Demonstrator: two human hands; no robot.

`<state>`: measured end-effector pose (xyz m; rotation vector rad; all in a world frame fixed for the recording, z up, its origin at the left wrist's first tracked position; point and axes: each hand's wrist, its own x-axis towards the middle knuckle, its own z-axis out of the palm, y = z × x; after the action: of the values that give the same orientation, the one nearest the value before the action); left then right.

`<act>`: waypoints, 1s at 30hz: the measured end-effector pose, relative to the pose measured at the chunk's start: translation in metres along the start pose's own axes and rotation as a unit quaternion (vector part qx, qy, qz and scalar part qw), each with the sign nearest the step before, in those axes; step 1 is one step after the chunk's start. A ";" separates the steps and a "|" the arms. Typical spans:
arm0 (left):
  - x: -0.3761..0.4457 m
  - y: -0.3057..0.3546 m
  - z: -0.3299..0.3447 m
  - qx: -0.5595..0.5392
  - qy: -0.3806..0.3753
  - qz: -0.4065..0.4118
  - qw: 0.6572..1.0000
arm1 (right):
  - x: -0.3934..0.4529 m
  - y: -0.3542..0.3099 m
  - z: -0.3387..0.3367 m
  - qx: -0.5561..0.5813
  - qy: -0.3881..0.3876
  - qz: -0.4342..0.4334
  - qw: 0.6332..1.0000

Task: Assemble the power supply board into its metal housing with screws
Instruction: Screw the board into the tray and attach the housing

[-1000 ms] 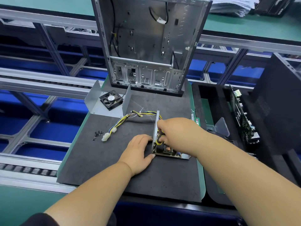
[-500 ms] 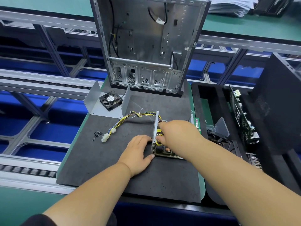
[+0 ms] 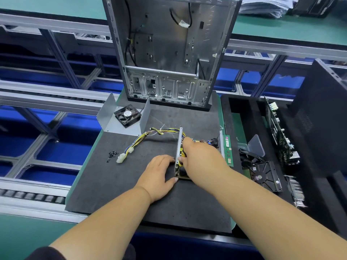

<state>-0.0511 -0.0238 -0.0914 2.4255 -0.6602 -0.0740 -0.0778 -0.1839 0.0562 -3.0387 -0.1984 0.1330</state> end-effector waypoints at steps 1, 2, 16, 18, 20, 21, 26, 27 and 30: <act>0.000 0.000 0.000 0.001 0.000 0.000 1.000 | -0.001 -0.002 0.001 0.004 0.006 0.006 1.000; 0.000 0.000 0.000 0.000 0.000 0.000 1.000 | -0.001 -0.003 0.002 0.011 0.012 0.013 1.000; -0.032 0.004 -0.059 0.027 0.043 -0.104 0.993 | -0.016 0.035 -0.029 0.185 0.161 0.046 0.968; -0.039 -0.002 -0.069 -0.003 0.095 -0.156 0.983 | -0.016 0.038 -0.035 0.199 0.184 0.058 0.961; -0.043 -0.010 -0.079 -0.052 0.150 -0.210 0.965 | -0.015 0.038 -0.039 0.241 0.202 0.076 0.946; -0.043 -0.015 -0.084 -0.068 0.171 -0.234 0.955 | -0.014 0.037 -0.039 0.276 0.208 0.091 0.934; -0.036 -0.038 -0.104 -0.096 0.226 -0.314 0.917 | 0.000 0.025 -0.037 0.494 0.153 0.188 0.835; -0.035 -0.042 -0.106 -0.096 0.229 -0.319 0.915 | 0.005 0.022 -0.036 0.531 0.127 0.193 0.815; -0.033 -0.051 -0.111 -0.080 0.217 -0.330 0.915 | 0.021 0.010 -0.033 0.653 0.052 0.199 0.729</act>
<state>-0.0343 0.0884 -0.0345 2.2857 0.3630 0.1322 -0.0530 -0.1935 0.0861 -1.5952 0.4076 0.0717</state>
